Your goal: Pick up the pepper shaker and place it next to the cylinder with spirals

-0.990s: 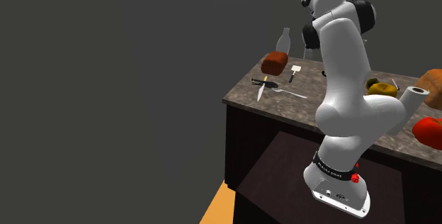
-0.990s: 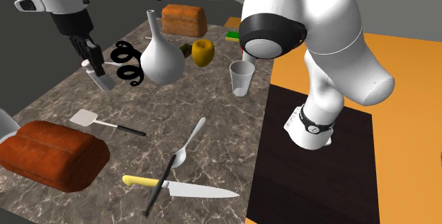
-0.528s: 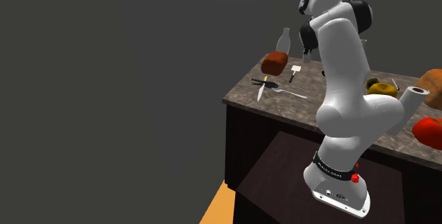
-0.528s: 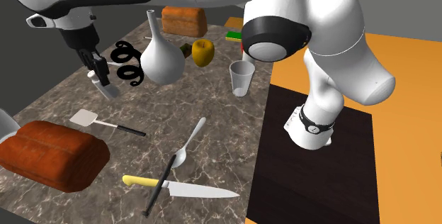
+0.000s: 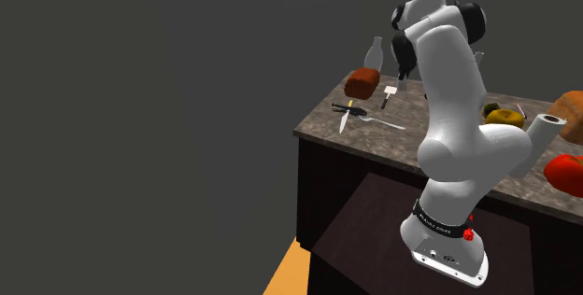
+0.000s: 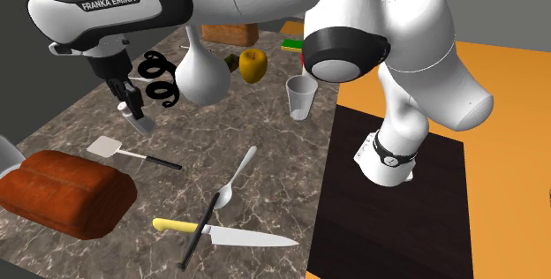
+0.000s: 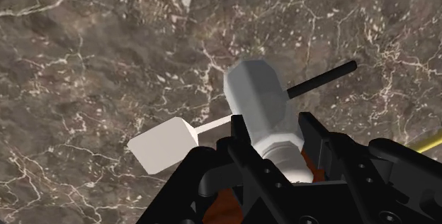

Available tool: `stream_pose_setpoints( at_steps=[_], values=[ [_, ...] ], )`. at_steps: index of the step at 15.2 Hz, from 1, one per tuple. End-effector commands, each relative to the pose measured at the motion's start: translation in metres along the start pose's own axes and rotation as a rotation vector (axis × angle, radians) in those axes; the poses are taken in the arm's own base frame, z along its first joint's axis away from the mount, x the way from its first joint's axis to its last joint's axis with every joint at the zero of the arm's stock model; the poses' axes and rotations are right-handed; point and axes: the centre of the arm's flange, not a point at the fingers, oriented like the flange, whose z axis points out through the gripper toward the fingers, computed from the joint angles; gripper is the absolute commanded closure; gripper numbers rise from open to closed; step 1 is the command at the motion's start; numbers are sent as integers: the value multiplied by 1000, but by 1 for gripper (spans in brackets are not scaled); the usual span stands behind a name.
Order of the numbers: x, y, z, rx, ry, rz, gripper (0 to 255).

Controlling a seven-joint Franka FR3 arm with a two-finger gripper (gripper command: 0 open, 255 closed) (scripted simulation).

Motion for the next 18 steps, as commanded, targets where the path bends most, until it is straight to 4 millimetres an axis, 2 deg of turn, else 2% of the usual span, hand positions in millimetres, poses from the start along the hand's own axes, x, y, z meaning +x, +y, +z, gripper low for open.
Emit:
stream_pose_setpoints(
  at_steps=[1,9,16,17,18],
  values=[
    [-1,1,10,-1,0,0,255],
    [-5,2,51,-1,0,0,255],
    [-5,2,51,-1,0,0,255],
    [-5,2,51,-1,0,0,0],
    [-5,2,51,-1,0,0,0]
  ],
)
